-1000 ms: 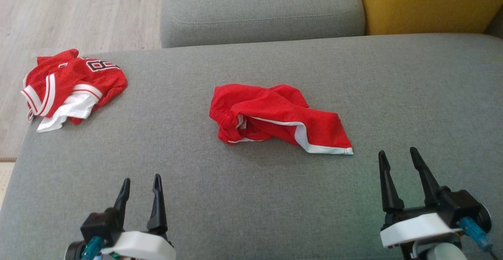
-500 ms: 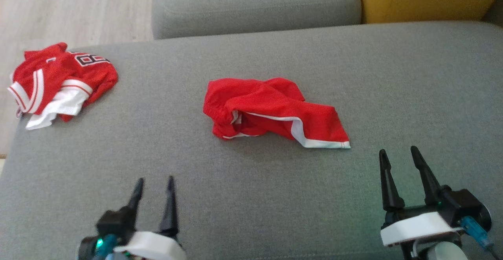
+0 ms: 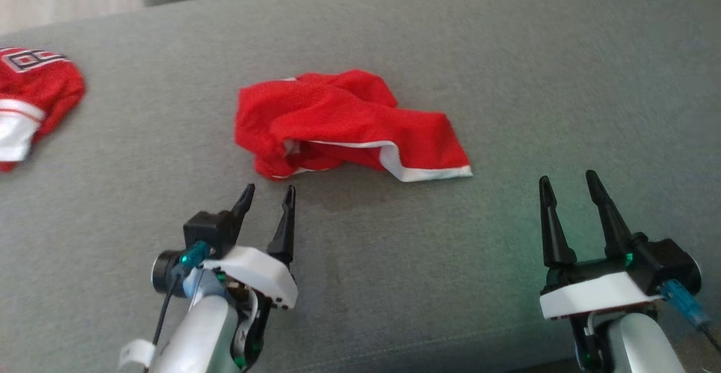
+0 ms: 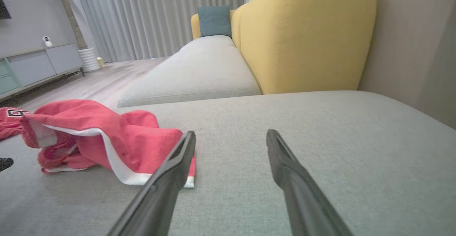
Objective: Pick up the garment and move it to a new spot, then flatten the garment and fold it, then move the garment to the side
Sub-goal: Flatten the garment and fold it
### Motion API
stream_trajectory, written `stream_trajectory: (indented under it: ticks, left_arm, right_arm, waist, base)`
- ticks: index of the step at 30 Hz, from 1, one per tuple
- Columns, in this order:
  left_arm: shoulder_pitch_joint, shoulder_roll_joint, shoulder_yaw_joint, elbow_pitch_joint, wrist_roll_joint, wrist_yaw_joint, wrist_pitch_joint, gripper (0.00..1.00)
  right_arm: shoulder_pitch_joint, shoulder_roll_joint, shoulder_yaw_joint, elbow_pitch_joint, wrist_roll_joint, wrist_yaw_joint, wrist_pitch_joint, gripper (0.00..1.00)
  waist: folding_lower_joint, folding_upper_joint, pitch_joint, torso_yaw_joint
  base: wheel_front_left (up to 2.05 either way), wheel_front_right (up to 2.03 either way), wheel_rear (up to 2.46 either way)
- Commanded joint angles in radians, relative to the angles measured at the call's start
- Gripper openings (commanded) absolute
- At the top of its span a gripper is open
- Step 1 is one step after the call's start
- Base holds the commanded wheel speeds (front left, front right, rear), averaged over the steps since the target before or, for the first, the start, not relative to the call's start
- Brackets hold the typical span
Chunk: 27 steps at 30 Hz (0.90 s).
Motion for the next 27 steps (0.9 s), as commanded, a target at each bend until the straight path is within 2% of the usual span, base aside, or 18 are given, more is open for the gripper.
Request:
stream_trajectory:
  ticks: [1,10,13,20,21,22,24,27]
  left_arm:
    - [-0.049,-0.002,0.022,-0.012,-0.005,0.002,-0.006,1.00]
    - [-0.144,-0.002,0.047,0.074,-0.063,0.017,-0.031,1.00]
    - [-0.160,-0.002,0.073,0.064,-0.068,0.029,-0.040,1.00]
    - [-0.156,-0.002,0.099,-0.004,-0.055,0.028,-0.043,1.00]
    - [-0.153,-0.002,0.099,-0.025,-0.051,0.026,-0.043,0.85]
    - [-0.149,-0.002,0.097,-0.044,-0.046,0.024,-0.043,0.45]
    - [-0.138,-0.002,0.093,-0.077,-0.037,0.020,-0.043,0.00]
    - [-0.120,-0.002,0.087,-0.123,-0.024,0.008,-0.043,0.00]
  right_arm:
    - [-0.037,-0.005,0.020,-0.034,0.008,-0.001,-0.009,1.00]
    - [-0.048,-0.005,0.031,-0.038,0.025,-0.001,-0.009,1.00]
    - [-0.043,-0.005,0.027,-0.040,0.027,-0.001,-0.009,1.00]
    - [-0.040,-0.005,0.031,-0.040,0.029,-0.001,-0.009,1.00]
    - [-0.039,-0.005,0.031,-0.039,0.028,-0.001,-0.009,1.00]
    - [-0.038,-0.005,0.031,-0.038,0.027,-0.001,-0.009,1.00]
    - [-0.035,-0.005,0.030,-0.037,0.025,-0.001,-0.009,1.00]
    - [-0.031,-0.005,0.027,-0.035,0.022,-0.001,-0.009,1.00]
  waist:
    - [-0.0001,0.0000,0.041,-0.045]
    - [-0.0001,0.0000,0.070,-0.106]
    - [-0.0001,0.0000,0.068,-0.112]
    - [-0.0001,0.0000,0.053,-0.094]
    - [-0.0001,0.0000,0.050,-0.091]
    - [-0.0001,0.0000,0.047,-0.087]
    - [-0.0001,0.0000,0.037,-0.080]
    - [-0.0001,0.0000,0.020,-0.065]
  base:
    - [0.00,0.00,0.00]
    - [0.00,0.00,0.00]
    - [0.00,0.00,0.00]
    - [0.00,0.00,0.00]
    - [0.00,0.00,0.00]
    - [0.00,0.00,0.00]
    - [0.00,0.00,0.00]
    - [0.00,0.00,0.00]
